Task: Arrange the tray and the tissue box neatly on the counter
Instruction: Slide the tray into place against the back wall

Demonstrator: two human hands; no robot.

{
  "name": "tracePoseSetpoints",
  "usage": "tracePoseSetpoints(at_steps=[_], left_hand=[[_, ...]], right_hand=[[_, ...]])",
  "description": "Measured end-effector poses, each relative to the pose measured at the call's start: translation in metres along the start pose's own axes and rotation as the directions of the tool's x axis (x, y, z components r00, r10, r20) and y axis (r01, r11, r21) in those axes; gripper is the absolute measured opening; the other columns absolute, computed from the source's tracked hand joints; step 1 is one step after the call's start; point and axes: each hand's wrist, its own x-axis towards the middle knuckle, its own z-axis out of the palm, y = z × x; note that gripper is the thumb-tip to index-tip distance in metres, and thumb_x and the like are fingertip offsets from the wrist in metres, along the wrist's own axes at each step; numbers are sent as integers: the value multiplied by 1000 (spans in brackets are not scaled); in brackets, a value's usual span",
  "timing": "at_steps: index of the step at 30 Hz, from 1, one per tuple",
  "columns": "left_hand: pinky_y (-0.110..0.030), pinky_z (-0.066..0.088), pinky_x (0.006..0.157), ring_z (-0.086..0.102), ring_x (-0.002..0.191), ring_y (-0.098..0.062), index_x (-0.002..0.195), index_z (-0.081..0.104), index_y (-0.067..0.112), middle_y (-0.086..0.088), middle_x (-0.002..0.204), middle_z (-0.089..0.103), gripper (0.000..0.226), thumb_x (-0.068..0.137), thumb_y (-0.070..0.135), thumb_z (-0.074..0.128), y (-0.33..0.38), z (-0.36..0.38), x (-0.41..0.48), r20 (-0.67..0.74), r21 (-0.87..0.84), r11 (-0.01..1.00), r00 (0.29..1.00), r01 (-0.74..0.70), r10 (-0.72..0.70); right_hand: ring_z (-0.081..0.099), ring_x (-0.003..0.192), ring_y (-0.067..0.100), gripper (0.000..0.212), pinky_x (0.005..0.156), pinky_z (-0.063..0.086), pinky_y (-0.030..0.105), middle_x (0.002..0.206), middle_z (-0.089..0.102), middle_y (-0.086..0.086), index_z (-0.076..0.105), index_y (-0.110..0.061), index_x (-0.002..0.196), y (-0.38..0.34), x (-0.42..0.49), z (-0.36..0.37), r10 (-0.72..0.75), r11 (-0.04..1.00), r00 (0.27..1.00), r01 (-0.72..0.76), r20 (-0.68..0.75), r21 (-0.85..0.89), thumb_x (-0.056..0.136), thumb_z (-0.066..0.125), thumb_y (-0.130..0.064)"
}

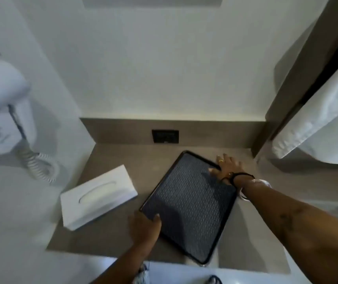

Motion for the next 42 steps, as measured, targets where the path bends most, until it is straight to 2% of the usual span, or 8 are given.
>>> tracePoseSetpoints(at_steps=[5,12,19,23,28,35,37,42], left_hand=[[-46,52,103,61,118,-42,127,59,-7,-26,130,61,57,87,33,67,7,11,5,122,-242,895,927,376,-356],[-48,53,101,61,120,-44,125,57,-8,-28,130,61,36,96,12,54,10,41,-1,243,-406,797,894,446,-376],[-49,53,97,63,113,-44,114,65,-12,-28,120,66,28,93,2,54,34,24,20,151,-419,880,973,224,-175],[-32,49,66,61,81,-28,71,60,8,-8,77,63,25,91,-3,50,52,-2,48,121,-388,920,987,-54,109],[-24,41,58,54,62,-12,62,55,15,0,67,59,33,92,1,53,53,-13,74,139,-295,925,947,-239,289],[-36,52,74,64,95,-34,85,62,1,-18,98,66,11,86,-3,52,38,-11,83,92,-11,929,925,-370,369],[-44,53,89,60,106,-36,98,62,-2,-21,112,62,15,87,-1,52,39,-10,80,92,85,922,924,-379,371],[-46,48,98,53,118,-39,108,60,-2,-24,128,55,22,87,3,57,32,-7,80,115,165,918,932,-360,344]], right_hand=[[25,143,33,78,115,23,53,161,22,8,24,-16,154,10,9,30,34,995,999,-32,18,-90,96,37,-66],[43,123,40,55,100,40,49,136,46,22,48,-8,136,12,21,47,118,993,990,-117,-80,10,99,47,-48],[51,113,40,34,89,48,44,121,58,23,64,-1,117,47,4,37,287,945,952,-262,-111,197,94,59,-26],[61,99,40,28,83,52,41,107,67,25,71,2,101,64,-33,47,364,872,929,-315,-65,375,90,65,-23],[62,79,37,21,65,42,31,93,71,26,71,1,83,51,-73,68,488,750,871,-382,-62,539,89,64,-18],[64,86,40,20,69,42,29,91,71,26,72,4,84,31,-90,97,545,652,838,-399,-32,645,92,63,-12],[64,87,40,20,70,44,30,91,70,25,72,3,83,30,-93,104,547,639,837,-403,-18,655,92,63,-12],[64,87,40,19,71,46,32,95,71,24,73,1,86,24,-96,111,554,658,832,-411,-37,631,92,63,-14]])
